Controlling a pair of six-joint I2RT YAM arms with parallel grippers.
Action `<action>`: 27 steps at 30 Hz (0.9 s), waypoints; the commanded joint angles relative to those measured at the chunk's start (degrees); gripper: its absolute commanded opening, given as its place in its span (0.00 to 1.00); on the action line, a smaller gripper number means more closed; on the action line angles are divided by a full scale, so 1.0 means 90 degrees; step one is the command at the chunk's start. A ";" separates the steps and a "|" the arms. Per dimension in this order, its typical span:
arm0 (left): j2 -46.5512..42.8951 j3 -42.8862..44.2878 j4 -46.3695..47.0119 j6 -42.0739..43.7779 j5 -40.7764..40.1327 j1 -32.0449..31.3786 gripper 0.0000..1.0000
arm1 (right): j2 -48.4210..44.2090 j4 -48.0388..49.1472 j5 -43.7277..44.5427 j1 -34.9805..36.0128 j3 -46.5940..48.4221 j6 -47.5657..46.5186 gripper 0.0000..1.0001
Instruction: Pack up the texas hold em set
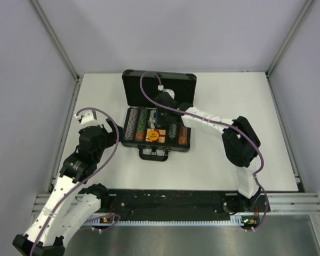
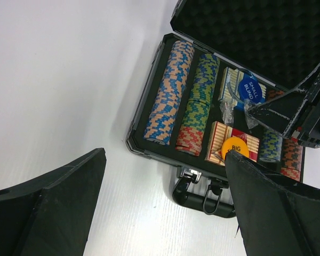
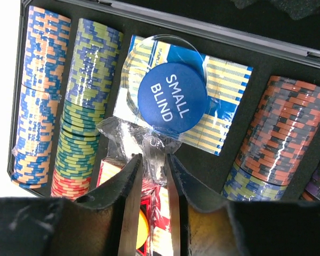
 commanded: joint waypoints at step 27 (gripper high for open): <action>0.1110 0.0114 0.2017 0.0536 0.3785 -0.0028 0.99 | -0.3533 -0.2090 0.1511 -0.1313 -0.2151 0.0568 0.66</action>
